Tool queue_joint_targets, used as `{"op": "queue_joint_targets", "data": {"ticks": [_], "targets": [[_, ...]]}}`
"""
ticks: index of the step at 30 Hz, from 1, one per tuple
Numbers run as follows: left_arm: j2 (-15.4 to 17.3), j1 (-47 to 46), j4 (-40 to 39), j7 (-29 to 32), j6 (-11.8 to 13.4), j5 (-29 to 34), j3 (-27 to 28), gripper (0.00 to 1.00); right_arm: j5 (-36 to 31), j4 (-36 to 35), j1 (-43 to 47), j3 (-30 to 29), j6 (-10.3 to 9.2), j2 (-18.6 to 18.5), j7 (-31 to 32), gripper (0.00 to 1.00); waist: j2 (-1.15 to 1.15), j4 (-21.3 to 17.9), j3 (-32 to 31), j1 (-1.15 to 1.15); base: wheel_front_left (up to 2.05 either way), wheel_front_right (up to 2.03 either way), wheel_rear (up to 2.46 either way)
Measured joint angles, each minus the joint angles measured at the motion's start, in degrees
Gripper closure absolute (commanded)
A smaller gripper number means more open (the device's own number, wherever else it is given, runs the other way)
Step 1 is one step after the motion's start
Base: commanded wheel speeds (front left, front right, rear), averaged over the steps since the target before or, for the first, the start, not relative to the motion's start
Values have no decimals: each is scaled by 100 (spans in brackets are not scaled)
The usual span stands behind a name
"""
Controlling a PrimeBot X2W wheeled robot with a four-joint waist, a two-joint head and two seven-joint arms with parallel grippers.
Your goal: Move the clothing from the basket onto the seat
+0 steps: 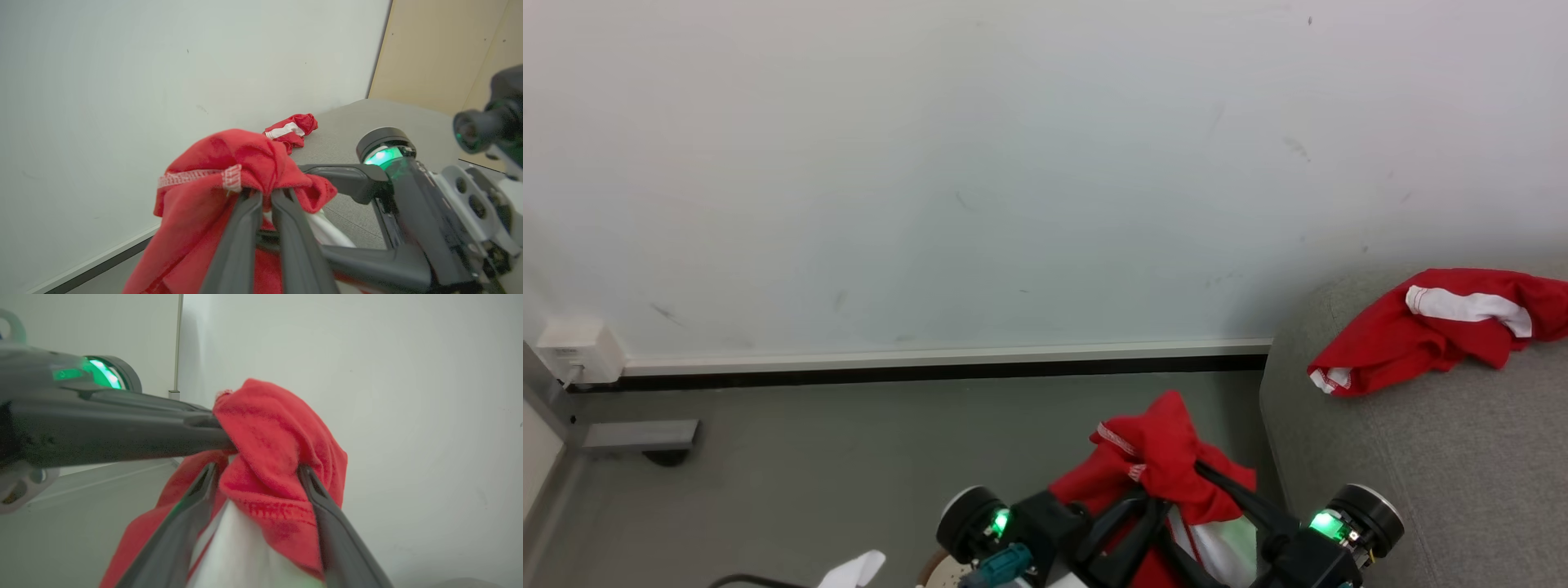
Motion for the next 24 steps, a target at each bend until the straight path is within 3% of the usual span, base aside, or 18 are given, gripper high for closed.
{"op": "queue_joint_targets", "data": {"ticks": [3,4,10,11,12,13,24], "targets": [[-55,-2,-104,55,-112,-58,-130,100,67,154,-27,-35,-1,7,-30,2,0,-4,-2,0,0,0,0],[-55,-2,-130,70,-134,-80,-155,100,78,197,-27,-52,-1,9,-31,100,0,-1,-6,0,0,0,0],[-19,1,-196,138,-130,-118,-157,98,179,319,-20,-241,1,58,-48,100,0,7,-22,0,0,0,0],[-11,7,-189,120,-126,-131,-148,76,180,320,-11,-296,4,66,-55,100,0,3,-26,0,0,0,0],[-5,16,-169,92,-121,-163,-142,25,180,319,-3,-366,5,71,-66,100,0,-2,-29,0,0,0,0],[1,29,-132,70,-120,-183,-136,0,181,318,5,-428,7,70,-93,100,0,-11,-31,0,0,0,0],[77,97,365,-215,-88,-199,-149,0,134,136,201,-1325,1,-65,-100,100,0,-525,68,0,0,0,0]]}}
